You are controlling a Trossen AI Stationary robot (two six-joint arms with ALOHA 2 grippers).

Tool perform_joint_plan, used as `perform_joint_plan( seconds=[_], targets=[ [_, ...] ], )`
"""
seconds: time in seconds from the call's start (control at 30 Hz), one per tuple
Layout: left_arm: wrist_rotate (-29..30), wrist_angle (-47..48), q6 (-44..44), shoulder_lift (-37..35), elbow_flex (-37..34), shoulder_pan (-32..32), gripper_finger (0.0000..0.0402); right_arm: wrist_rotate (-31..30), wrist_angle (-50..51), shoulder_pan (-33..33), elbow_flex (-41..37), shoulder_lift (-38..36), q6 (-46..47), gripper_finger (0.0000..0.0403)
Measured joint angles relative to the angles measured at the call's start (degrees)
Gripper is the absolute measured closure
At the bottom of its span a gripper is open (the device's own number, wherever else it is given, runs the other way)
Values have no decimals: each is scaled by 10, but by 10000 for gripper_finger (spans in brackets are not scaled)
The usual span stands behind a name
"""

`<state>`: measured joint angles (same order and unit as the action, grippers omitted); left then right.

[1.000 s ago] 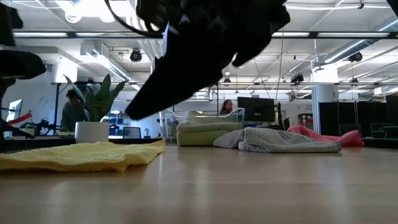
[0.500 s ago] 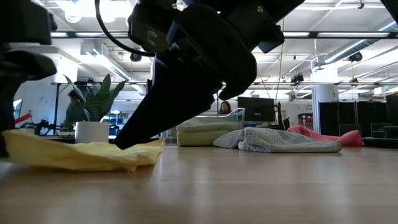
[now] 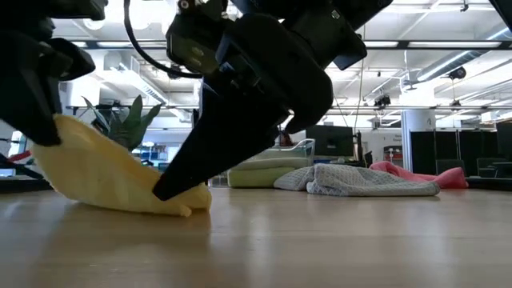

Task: Fold microfiber towels
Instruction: Fold the yellow microfiber cloth

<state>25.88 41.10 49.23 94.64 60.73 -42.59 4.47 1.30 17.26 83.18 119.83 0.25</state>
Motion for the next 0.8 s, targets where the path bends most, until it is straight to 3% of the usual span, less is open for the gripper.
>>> perform_joint_plan(
  seconds=[0.5, 0.8],
  targets=[
    [-6, -1, 30, -51, -1, 28, 400, -61, 23, 1, 0, 0, 35, 239],
    [-24, -1, 30, -52, -2, 29, 400, -57, 36, 5, -1, -15, 86, 383]
  ],
)
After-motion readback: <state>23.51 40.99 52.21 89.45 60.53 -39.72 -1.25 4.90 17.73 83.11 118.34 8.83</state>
